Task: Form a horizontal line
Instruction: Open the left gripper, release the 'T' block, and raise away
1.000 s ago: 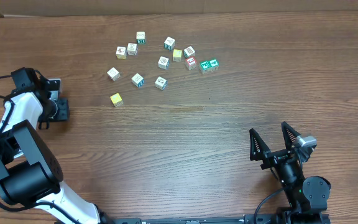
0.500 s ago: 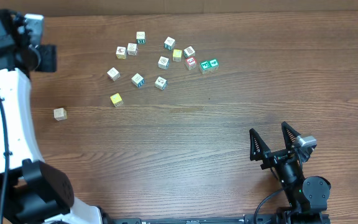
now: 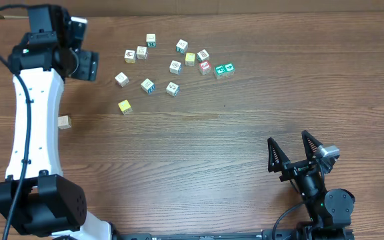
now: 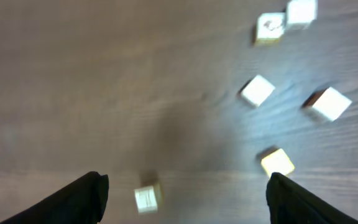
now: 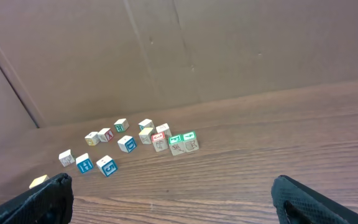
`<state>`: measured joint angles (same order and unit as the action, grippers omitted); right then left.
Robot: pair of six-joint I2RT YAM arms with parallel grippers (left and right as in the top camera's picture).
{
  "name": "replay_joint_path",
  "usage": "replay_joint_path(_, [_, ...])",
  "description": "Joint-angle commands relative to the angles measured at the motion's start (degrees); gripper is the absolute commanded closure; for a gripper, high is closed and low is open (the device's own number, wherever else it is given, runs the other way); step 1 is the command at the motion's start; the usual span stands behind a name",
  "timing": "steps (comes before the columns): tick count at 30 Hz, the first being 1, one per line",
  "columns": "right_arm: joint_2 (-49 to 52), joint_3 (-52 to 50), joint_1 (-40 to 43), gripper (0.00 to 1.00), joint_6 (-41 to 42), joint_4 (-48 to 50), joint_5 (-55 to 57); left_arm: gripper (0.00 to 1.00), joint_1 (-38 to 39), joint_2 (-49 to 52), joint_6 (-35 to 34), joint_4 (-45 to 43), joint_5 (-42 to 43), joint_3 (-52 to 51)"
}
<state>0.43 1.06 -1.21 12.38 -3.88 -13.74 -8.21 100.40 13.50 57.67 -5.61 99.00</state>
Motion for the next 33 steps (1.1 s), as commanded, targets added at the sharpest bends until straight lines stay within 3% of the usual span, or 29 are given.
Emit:
replay_joint_path(1, [-0.2,-0.6,-0.2,0.00,-0.2,0.3,-0.3,0.22,-4.2,0.5,-7.4,1.9,1.2,-1.7])
replay_joint_path(5, [-0.2,-0.6,-0.2,0.00,-0.2,0.3,-0.3,0.27,-8.5,0.0,-8.5,4.2,2.8,-5.9])
replay_joint_path(11, [-0.2,-0.6,-0.2,0.00,-0.2,0.3,-0.3,0.25,-11.8,-9.4,-7.8,-4.5,5.2,-18.2])
replay_joint_path(17, [-0.2,-0.6,-0.2,0.00,-0.2,0.3,-0.3,0.06,-12.5,-18.1,-7.9,-17.7,2.4,-33.7])
replay_joint_path(25, [-0.2,-0.6,-0.2,0.00,-0.2,0.3,-0.3,0.04,-14.9,-11.5,-6.6,-23.3,1.2,-36.9])
replay_joint_path(33, [-0.2,-0.6,-0.2,0.00,-0.2,0.3,-0.3,0.10,-15.6,-3.2,-3.1,-25.3,3.7,-36.9])
